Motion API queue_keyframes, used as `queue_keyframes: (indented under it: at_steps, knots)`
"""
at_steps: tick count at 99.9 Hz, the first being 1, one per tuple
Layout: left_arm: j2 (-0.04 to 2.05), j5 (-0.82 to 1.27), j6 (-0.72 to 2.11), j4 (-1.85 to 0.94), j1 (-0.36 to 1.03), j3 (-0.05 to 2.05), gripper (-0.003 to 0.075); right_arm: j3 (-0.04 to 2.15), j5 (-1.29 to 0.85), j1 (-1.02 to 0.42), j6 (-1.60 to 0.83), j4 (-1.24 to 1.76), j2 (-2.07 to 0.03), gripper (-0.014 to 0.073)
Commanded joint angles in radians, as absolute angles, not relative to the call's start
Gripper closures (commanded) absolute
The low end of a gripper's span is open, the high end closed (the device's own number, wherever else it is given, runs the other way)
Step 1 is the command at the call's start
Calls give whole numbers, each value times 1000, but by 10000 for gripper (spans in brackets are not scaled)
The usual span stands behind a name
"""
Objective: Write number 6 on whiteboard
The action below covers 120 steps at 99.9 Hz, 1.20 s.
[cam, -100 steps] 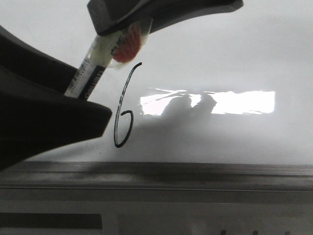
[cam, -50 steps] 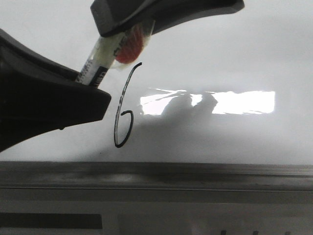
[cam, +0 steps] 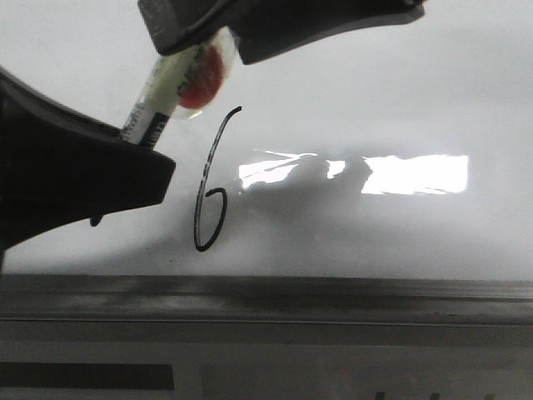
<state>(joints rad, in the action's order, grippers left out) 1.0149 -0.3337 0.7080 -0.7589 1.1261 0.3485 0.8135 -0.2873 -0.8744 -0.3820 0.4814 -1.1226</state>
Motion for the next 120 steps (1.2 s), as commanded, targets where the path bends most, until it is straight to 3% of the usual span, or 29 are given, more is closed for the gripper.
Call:
queue_keyframes:
  at_steps: [1, 12, 31, 92, 102, 114, 120]
  knots:
    - [1008, -428, 699, -1023, 1124, 386, 741, 845, -216, -852, -393, 491, -1100, 156]
    - [1008, -450, 701, -1312, 1103, 388, 741, 845, -212, -845, -393, 491, -1100, 156]
    - [1012, -397, 701, -1445, 1096, 388, 741, 845, -204, -845, -393, 491, -1100, 156]
    - [1089, -381, 677, -1458, 1096, 422, 734, 845, -190, -845, -393, 491, -1100, 156]
    - [1089, -373, 676, -1458, 1096, 422, 633, 845, -190, -845, -393, 491, -1100, 156]
    - [1089, -373, 673, -1458, 1096, 422, 393, 845, -190, -845, -393, 491, -1100, 156]
    - [1089, -373, 673, -1458, 1096, 422, 316, 845, -190, -845, -393, 491, -1100, 156]
